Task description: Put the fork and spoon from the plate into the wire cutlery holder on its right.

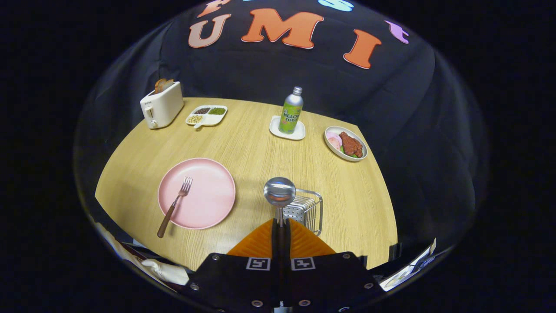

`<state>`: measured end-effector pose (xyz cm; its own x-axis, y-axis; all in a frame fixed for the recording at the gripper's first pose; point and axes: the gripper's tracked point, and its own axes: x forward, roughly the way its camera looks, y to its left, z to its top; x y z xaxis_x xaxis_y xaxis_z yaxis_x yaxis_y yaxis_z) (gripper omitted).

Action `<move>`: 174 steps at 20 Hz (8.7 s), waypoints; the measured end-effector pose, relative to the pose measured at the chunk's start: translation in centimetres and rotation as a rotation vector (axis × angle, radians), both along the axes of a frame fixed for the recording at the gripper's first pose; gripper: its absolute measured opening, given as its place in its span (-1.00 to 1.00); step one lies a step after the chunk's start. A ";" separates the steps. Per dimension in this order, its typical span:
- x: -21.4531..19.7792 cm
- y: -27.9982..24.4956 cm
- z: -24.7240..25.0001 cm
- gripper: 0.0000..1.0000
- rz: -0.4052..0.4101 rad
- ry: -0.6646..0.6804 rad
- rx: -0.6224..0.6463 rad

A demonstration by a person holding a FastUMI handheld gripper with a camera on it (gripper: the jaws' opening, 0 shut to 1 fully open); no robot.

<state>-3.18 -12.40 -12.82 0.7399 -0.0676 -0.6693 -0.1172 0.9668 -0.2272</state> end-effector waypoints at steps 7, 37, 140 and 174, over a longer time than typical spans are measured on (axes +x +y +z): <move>-0.1 -2.0 -2.0 -0.93 -0.003 0.170 0.017; 2.9 -3.3 -4.7 -0.85 0.030 0.449 -0.058; 1.3 3.5 1.4 -0.91 0.026 0.106 0.138; 4.0 -4.4 -1.7 -0.35 0.047 0.476 -0.079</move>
